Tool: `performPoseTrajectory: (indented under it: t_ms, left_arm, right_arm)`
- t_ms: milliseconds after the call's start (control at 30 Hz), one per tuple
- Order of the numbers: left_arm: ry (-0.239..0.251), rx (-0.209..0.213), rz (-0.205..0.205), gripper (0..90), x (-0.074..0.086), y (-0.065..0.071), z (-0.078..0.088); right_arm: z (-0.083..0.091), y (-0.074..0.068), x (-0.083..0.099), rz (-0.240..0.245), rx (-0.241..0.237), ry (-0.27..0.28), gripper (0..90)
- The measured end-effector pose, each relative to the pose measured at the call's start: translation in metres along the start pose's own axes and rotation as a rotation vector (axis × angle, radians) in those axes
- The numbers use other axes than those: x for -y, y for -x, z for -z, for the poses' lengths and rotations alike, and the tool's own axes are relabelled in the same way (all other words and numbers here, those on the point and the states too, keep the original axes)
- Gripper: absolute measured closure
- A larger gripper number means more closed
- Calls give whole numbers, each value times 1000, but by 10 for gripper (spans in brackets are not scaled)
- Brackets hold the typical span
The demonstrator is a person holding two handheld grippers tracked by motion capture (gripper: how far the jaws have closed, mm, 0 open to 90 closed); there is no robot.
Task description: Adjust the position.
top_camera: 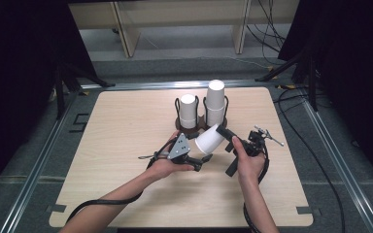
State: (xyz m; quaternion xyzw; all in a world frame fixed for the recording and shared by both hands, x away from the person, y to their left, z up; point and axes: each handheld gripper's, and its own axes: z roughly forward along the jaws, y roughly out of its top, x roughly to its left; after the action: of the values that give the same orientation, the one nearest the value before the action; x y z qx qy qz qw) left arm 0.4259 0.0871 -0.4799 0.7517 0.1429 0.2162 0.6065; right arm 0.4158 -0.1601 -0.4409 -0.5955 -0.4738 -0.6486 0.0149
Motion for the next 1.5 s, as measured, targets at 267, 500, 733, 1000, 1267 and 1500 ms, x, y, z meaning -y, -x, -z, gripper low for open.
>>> performPoseTrajectory:
  t_ms: [267, 500, 733, 1000, 1267, 1500]
  left_arm:
    - [6, -12, 3, 128, 1, -4, -4]
    - [0, -6, 11, 146, 2, -4, -6]
    - [-2, -5, 17, 173, 2, -5, -6]
    - [-5, -11, 12, 244, 0, -6, -4]
    - [-9, -4, 17, 276, -1, -8, -3]
    - [-11, -2, 19, 295, -3, -9, -1]
  right_arm:
    - [0, 0, -1, 3, 6, 18, 369]
    - [-1, 0, 0, -13, 0, 12, 369]
    - [-1, -1, 0, -11, 1, 13, 369]
    - [-1, -2, 0, 3, -9, 20, 359]
    - [-1, -3, 1, 26, -13, 20, 353]
    - [-2, -4, 2, 43, -13, 17, 345]
